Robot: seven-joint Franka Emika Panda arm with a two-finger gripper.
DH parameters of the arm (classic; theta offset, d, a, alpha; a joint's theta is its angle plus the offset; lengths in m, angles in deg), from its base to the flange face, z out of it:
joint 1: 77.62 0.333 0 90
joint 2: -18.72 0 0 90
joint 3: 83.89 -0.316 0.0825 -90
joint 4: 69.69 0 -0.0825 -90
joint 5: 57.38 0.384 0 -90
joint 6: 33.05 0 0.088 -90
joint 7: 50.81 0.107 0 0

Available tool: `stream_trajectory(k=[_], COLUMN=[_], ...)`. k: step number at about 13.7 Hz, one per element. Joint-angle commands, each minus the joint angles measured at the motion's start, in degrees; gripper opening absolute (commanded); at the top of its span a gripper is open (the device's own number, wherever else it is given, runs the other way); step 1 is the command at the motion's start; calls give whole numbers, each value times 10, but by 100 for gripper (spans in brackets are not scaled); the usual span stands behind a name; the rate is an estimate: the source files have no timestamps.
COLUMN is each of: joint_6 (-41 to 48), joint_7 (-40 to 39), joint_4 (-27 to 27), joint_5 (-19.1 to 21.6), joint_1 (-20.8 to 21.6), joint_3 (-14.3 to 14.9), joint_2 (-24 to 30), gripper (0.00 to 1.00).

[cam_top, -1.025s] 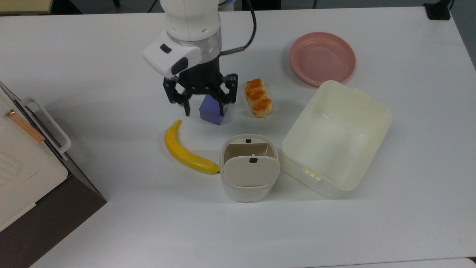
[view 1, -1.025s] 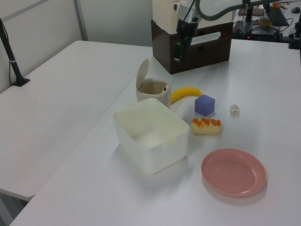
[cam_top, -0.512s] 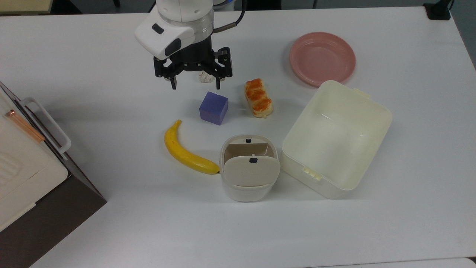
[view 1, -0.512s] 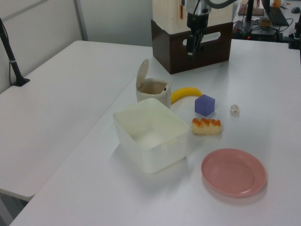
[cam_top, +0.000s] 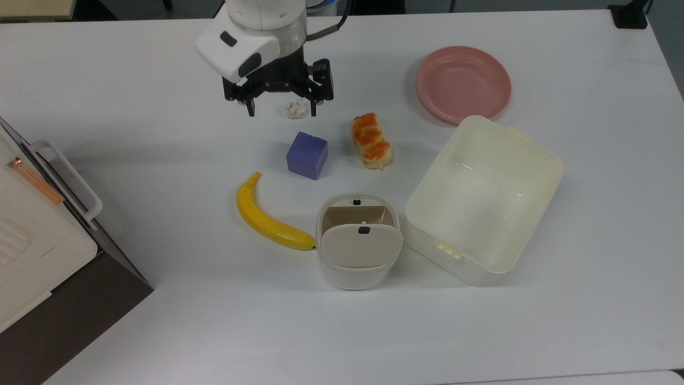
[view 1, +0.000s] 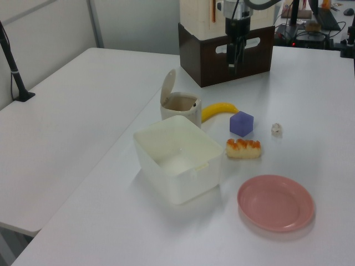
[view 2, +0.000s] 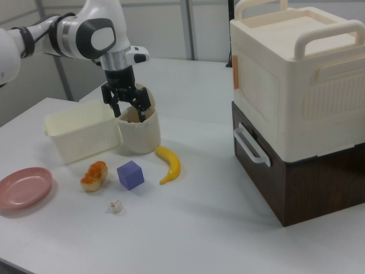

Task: Open the trash can

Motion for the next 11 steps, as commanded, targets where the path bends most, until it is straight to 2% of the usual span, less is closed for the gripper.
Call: stream_trajectory(k=[1,7,11], joint_6=[2,6,11], joint_7=[36,61,61], joint_4=[-77,-94,-92], joint_5=[-16,-17,-13], joint_1=[14,0,-11], joint_3=[-1,0,0], joint_2=[73,121,123], gripper=[100,100,100])
